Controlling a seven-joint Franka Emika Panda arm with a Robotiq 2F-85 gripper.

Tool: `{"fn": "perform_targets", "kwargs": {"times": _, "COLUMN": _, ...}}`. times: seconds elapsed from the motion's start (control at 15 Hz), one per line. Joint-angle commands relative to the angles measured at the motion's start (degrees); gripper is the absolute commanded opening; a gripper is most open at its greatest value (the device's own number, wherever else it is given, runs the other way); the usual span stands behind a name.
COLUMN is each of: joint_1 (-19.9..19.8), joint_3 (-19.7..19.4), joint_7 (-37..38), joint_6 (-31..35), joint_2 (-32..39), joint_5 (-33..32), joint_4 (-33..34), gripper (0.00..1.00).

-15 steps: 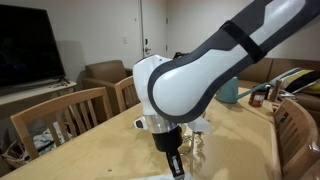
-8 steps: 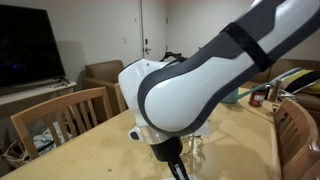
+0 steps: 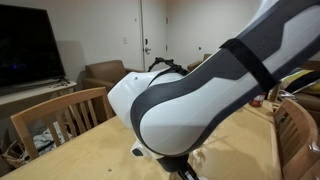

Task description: Slightly move the tissue roll to the bottom of the table

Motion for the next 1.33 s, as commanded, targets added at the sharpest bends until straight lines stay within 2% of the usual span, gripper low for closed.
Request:
{"fn": "perform_targets", "kwargs": {"times": 0.0, "joint_1": -0.14, "joint_3": -0.11, "joint_7": -1.25, "joint_6": -1.0, "joint_2": 0.7, "joint_5": -1.62, "joint_4": -1.25, "gripper": 0.0}}
{"fn": "perform_targets", "kwargs": {"times": 0.6, "joint_1": -2.11, "joint_3": 0.24, "joint_7": 0.37, "joint_6": 2.72, "joint_2": -2.41, "joint_5": -0.97, "joint_4": -8.81, "gripper": 0.0}}
{"fn": "perform_targets", "kwargs": {"times": 0.87, "joint_1": -2.92, "joint_3": 0.48, "joint_7": 0.07, "joint_6": 3.31, "joint_2": -2.99, "joint_5": -0.75, "joint_4": -9.92, "gripper": 0.0}}
{"fn": "perform_targets", "kwargs": {"times": 0.93, "joint_1": -3.0, "joint_3": 0.48, "joint_7": 0.3, "joint_6": 3.4, "joint_2": -3.04, "joint_5": -0.59, "joint_4": -9.85, "gripper": 0.26}}
{"fn": "perform_targets", "kwargs": {"times": 1.0, "joint_1": -3.26, "joint_3": 0.64, "joint_7": 0.58, "joint_6": 3.38, "joint_2": -3.08, "joint_5": 0.01, "joint_4": -9.62, "gripper": 0.28}}
{"fn": "perform_targets", "kwargs": {"times": 1.27, "joint_1": -3.47, "joint_3": 0.63, "joint_7": 1.17, "joint_6": 3.16, "joint_2": -3.7, "joint_5": 0.3, "joint_4": -9.85, "gripper": 0.54}}
